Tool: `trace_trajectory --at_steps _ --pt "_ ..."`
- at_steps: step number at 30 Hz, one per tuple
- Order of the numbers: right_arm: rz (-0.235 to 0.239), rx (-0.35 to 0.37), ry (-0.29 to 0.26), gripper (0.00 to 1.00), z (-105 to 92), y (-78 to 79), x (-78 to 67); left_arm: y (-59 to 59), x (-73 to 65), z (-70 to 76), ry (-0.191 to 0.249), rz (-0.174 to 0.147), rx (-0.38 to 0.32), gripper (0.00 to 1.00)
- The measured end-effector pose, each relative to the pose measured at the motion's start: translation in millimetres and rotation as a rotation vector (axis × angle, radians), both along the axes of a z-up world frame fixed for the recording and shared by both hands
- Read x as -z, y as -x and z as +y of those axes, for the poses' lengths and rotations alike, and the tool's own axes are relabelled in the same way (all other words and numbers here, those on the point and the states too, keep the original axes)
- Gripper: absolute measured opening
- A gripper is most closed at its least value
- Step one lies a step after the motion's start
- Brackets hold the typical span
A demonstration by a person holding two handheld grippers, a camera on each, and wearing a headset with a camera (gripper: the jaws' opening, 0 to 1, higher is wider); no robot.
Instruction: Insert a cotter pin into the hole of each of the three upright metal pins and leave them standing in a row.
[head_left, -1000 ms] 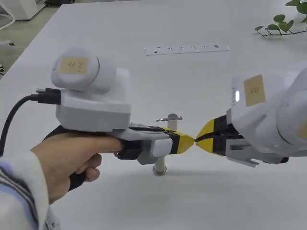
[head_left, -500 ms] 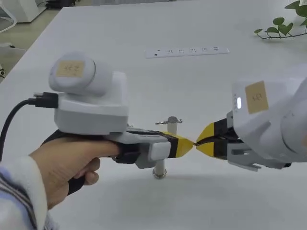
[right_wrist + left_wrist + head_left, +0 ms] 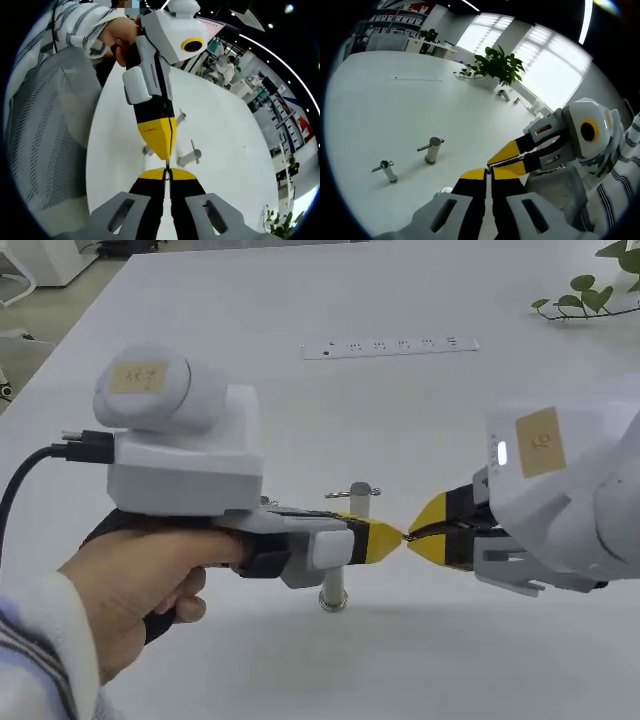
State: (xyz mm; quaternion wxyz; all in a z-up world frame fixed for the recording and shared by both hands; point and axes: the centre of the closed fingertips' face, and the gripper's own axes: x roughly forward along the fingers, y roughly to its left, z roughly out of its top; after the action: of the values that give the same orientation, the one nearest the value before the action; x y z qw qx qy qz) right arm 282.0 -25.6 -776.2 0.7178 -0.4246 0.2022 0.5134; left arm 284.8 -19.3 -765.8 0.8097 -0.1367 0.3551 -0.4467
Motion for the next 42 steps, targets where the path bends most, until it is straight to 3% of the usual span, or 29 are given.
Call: trace_trajectory --at_steps 6,9,13,18,19,21,22,25,26,27,29,30,32,33,36,42 --pt "-0.002 -0.018 -0.032 0.04 1.8 1.5 -3.5 0.9 -0.4 1.3 0.011 -0.009 0.006 0.00" --pt "0.008 -0.019 -0.064 0.14 3.4 3.2 -6.4 0.7 -0.6 2.3 0.015 -0.012 0.004 0.00" --pt "0.031 0.001 -0.104 0.16 1.7 2.3 -10.8 1.7 -1.6 3.3 0.018 -0.025 0.017 0.00" --pt "0.149 0.007 -0.192 0.27 0.5 9.0 -13.6 4.3 -8.1 4.1 0.034 -0.071 0.056 0.00" --pt "0.192 0.017 -0.224 0.28 0.2 10.7 -14.9 4.8 -9.9 4.8 0.035 -0.092 0.070 0.00" --pt "0.223 0.032 -0.270 0.28 0.5 10.6 -19.4 7.7 -13.0 5.1 0.042 -0.114 0.098 0.00" --pt "0.269 0.039 -0.295 0.27 -1.1 13.1 -19.3 10.3 -16.1 4.7 0.054 -0.133 0.122 0.00" --pt "0.325 0.053 -0.345 0.27 -1.3 16.6 -22.6 15.8 -25.8 4.0 0.085 -0.197 0.172 0.00" --pt "0.373 0.051 -0.364 0.27 -1.1 22.2 -22.9 17.9 -27.9 3.9 0.092 -0.213 0.190 0.00" --pt "0.391 0.057 -0.382 0.27 -0.9 23.1 -23.7 19.6 -30.6 4.3 0.101 -0.233 0.204 0.00" --pt "0.469 0.044 -0.412 0.26 0.1 32.7 -24.7 24.1 -33.1 5.0 0.117 -0.238 0.230 0.00" --pt "0.479 0.047 -0.428 0.25 0.6 33.3 -25.9 27.6 -34.4 4.7 0.129 -0.237 0.249 0.00" --pt "0.507 0.035 -0.457 0.23 2.4 38.1 -29.2 31.9 -37.4 4.9 0.130 -0.285 0.293 0.00" --pt "0.522 0.032 -0.464 0.21 2.9 40.4 -30.0 34.2 -38.4 4.9 0.132 -0.293 0.305 0.00" --pt "0.544 0.010 -0.463 0.14 4.4 47.0 -30.8 36.7 -41.6 4.2 0.148 -0.304 0.318 0.00" --pt "0.564 -0.008 -0.456 0.10 6.4 53.1 -30.0 42.3 -42.1 3.5 0.151 -0.313 0.347 0.00"
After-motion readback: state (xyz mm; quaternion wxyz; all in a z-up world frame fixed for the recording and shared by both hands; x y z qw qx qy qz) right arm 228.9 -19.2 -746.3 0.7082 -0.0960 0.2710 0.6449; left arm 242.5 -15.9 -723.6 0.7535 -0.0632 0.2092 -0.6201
